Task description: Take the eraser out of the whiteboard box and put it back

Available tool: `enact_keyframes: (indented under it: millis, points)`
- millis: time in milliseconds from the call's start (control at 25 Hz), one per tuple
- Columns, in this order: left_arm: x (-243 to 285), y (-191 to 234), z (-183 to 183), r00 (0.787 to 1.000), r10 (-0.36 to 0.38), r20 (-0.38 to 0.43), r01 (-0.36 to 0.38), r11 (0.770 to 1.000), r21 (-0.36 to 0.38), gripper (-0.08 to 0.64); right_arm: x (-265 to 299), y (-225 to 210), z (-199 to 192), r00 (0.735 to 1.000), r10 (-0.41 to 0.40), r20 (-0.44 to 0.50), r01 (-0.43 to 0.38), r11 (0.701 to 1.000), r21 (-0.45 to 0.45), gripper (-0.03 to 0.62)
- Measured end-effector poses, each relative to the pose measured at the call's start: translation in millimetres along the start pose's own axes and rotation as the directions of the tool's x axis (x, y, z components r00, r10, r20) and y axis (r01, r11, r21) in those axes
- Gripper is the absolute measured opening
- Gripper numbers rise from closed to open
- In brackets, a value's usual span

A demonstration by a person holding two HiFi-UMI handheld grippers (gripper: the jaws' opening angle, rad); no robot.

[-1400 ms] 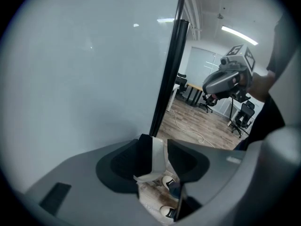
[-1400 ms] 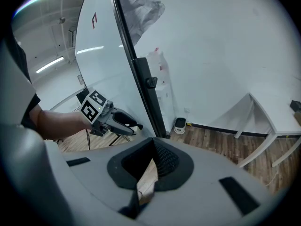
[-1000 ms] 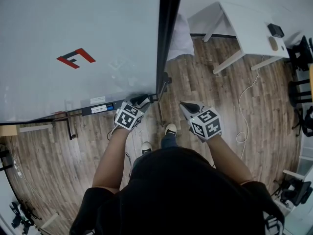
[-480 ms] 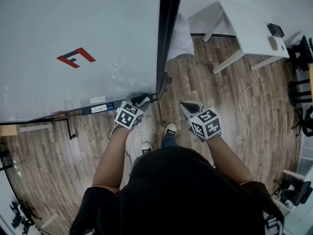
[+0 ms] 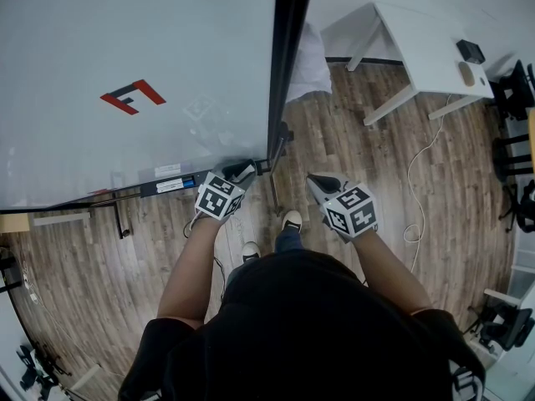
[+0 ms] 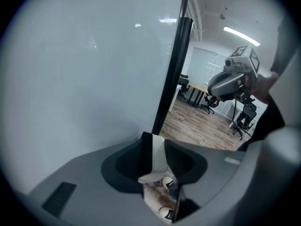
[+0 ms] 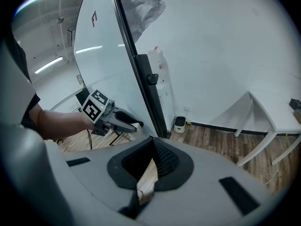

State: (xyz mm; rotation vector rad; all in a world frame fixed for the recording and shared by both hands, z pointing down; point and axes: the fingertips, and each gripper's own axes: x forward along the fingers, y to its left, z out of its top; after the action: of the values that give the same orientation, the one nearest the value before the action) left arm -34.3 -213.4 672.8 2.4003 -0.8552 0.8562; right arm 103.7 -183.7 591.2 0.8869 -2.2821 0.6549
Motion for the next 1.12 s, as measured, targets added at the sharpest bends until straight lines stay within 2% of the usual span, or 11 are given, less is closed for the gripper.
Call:
enact_keyframes:
  millis: [560, 1120]
  points:
    - [-14.5, -5.1, 9.6, 0.999, -0.014, 0.03, 0.014, 1.0, -0.001, 0.153, -5.6, 8.2, 2.1, 1.0, -0.004, 0.017, 0.004, 1.0, -0.003, -0.006]
    - [-42.8, -11.5, 34.5, 0.996, -0.023, 0.091, 0.021, 1.0, 0.018, 0.153, -16.7, 24.0, -1.3, 0.999, -0.011, 0.033, 0.012, 1.0, -0.011, -0.006]
